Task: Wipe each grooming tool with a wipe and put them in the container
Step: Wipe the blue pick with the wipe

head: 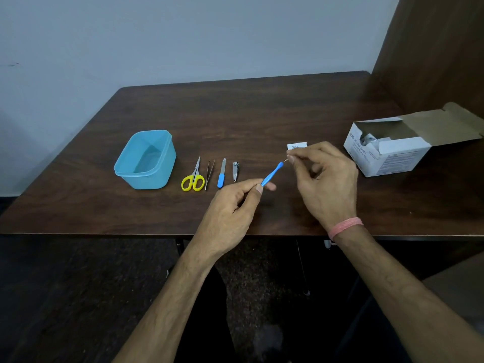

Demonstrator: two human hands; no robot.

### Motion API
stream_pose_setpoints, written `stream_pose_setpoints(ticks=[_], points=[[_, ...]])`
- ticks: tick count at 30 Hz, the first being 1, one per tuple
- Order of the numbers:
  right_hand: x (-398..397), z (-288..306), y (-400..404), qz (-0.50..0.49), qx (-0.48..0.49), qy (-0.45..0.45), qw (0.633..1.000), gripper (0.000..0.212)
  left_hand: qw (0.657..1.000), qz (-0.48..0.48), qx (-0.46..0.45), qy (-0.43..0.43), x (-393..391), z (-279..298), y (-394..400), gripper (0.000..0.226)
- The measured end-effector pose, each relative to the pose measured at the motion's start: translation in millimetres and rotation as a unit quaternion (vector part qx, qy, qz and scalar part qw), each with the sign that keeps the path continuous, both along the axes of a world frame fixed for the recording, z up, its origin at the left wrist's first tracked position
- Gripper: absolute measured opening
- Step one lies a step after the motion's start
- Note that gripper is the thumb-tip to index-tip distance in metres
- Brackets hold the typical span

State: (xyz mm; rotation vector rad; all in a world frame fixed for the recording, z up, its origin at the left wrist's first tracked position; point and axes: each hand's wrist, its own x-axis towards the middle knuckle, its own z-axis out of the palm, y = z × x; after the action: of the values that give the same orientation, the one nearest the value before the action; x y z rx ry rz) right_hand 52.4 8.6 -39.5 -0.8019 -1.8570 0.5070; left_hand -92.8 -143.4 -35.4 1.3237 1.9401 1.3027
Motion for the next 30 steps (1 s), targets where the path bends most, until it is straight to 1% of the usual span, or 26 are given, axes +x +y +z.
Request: stream_pose_setpoints(ticks=[3, 5, 7, 10, 12, 16, 20, 22, 25, 27, 30], points=[[2.9, 3.5, 2.5, -0.024, -0.031, 0.049, 0.998, 0.008, 1.000, 0.007, 0.005, -0.020, 0.3, -1.0, -0.3, 0.033], [2.6, 4.7, -1.4, -0.009, -0.017, 0.047, 0.999, 0.006, 1.000, 0.009, 0.006, -0.024, 0.5, -0.2, -0.5, 0.033], [1.3, 3.9, -5.6, 0.021, 0.007, 0.029, 0.999, 0.005, 1.000, 0.010, 0.005, -0.022, 0.6, -0.1, -0.3, 0.033], [-0.5, 0.3, -7.4, 0.074, 0.043, -0.034, 0.996, 0.006, 1.000, 0.003, 0.005, -0.011, 0.2, 0.6, -0.1, 0.033], [-0.7, -0.1, -4.7, 0.083, 0.043, -0.051, 0.994, 0.008, 1.000, -0.009, 0.009, -0.003, -2.1, -1.6, 1.2, 0.033], [0.9, 0.4, -0.3, 0.058, 0.006, -0.010, 0.998, 0.006, 1.000, -0.018, 0.018, -0.015, -5.9, -9.3, 3.1, 0.034], [0.0, -1.4, -3.2, 0.060, 0.023, -0.031, 0.997, 0.007, 0.999, -0.011, 0.018, -0.039, -3.5, -5.4, 0.0, 0.033], [0.6, -0.9, -0.9, 0.028, 0.023, -0.025, 0.999, 0.007, 0.998, -0.013, 0.017, -0.052, -3.8, -6.0, 0.2, 0.034], [4.2, 1.4, 2.1, -0.024, 0.013, 0.022, 0.999, 0.004, 0.998, -0.005, 0.020, -0.063, -2.3, -5.5, 1.6, 0.034], [4.5, 0.9, -1.2, 0.001, 0.036, 0.019, 0.999, 0.004, 0.998, -0.002, 0.020, -0.060, -1.0, -3.6, 1.4, 0.034], [0.7, -4.0, -7.4, 0.067, 0.083, -0.047, 0.993, 0.008, 0.998, -0.005, 0.017, -0.053, -1.6, -1.7, 0.9, 0.033]])
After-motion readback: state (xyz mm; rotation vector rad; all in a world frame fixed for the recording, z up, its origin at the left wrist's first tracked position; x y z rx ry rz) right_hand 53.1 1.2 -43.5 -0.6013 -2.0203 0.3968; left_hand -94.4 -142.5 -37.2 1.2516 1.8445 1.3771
